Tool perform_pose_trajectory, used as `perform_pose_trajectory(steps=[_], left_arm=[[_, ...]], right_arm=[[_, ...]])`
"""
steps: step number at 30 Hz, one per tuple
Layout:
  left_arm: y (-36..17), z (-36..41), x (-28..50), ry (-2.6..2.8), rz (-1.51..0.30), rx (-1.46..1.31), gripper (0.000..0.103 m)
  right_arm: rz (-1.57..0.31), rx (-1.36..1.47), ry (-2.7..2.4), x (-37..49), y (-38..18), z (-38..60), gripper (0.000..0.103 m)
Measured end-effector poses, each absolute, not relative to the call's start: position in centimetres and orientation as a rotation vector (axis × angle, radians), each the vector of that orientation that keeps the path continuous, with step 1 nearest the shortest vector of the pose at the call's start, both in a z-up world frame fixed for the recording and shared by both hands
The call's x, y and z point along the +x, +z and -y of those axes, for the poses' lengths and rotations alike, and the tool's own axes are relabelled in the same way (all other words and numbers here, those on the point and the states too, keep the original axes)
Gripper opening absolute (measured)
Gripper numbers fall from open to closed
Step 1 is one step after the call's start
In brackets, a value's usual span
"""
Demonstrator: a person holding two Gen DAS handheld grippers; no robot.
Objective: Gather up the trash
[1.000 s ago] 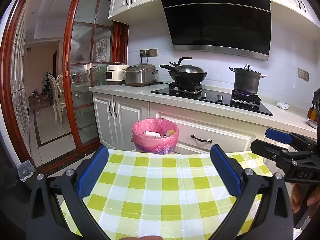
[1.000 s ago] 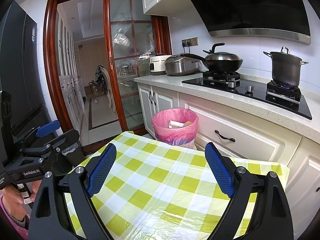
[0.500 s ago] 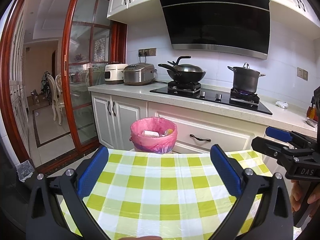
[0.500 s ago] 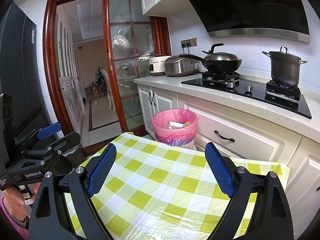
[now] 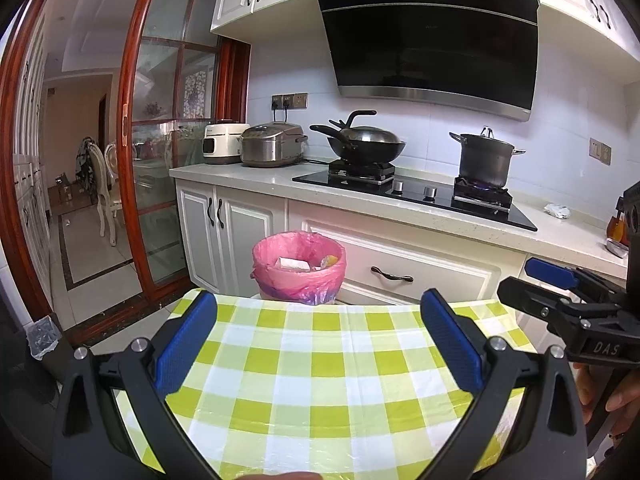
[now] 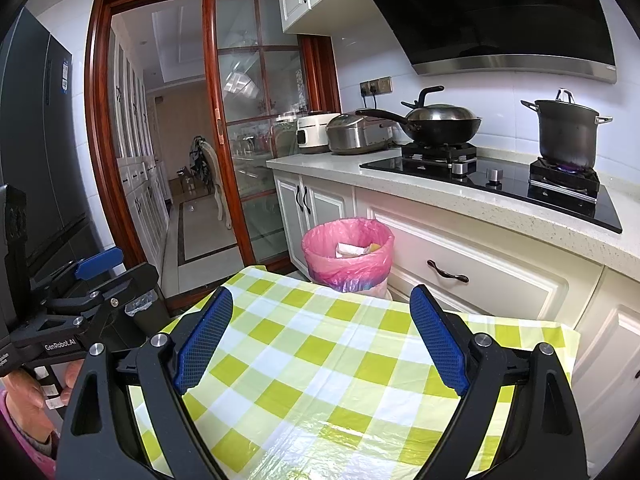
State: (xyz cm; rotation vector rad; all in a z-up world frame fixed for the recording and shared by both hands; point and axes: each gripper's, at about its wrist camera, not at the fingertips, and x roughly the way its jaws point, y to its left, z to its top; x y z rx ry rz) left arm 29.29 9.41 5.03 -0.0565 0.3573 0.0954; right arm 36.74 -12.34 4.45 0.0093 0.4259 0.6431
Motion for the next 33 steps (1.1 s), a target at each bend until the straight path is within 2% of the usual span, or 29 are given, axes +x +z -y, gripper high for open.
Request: perform_pose_trajectory(steps=[33], left_arm=[[5.22,-8.98,29.71,0.091,-0.346,-0.071,0.099]], right_arm=[[-0.426,0.018,0.644,36.71,4.20,12.95,0.085]])
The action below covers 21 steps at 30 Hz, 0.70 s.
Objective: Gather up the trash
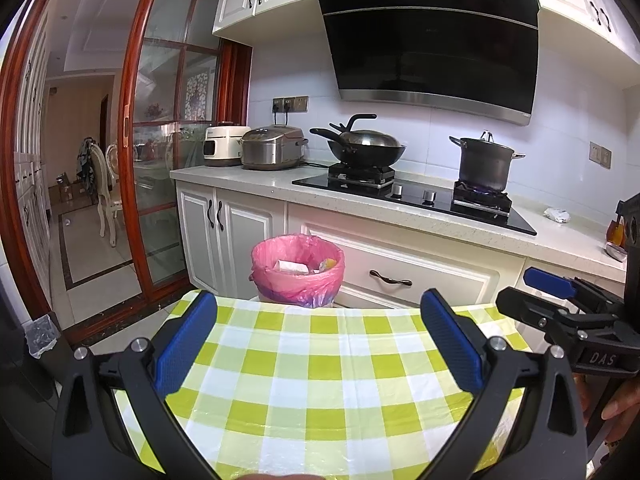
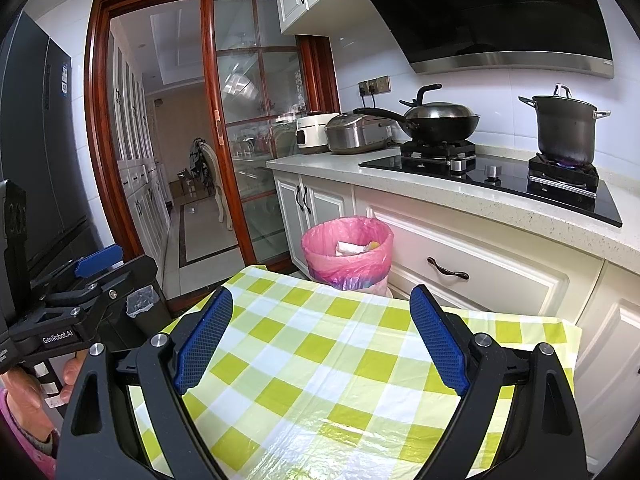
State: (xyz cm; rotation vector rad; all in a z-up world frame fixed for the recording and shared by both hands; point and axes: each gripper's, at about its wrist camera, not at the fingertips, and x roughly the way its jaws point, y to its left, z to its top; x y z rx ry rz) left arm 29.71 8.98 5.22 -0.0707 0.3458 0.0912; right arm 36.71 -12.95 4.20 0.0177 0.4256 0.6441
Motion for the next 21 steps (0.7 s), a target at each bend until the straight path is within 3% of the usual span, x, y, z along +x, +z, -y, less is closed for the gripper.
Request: perform_pose_trajectory(steps=[21], left_arm=[[4.77,-8.70,29.85,0.089,-0.356,-0.071,0.099]], right_arm=[[-0.431,0.032,0.638,36.83,3.52,13.58,0.085]])
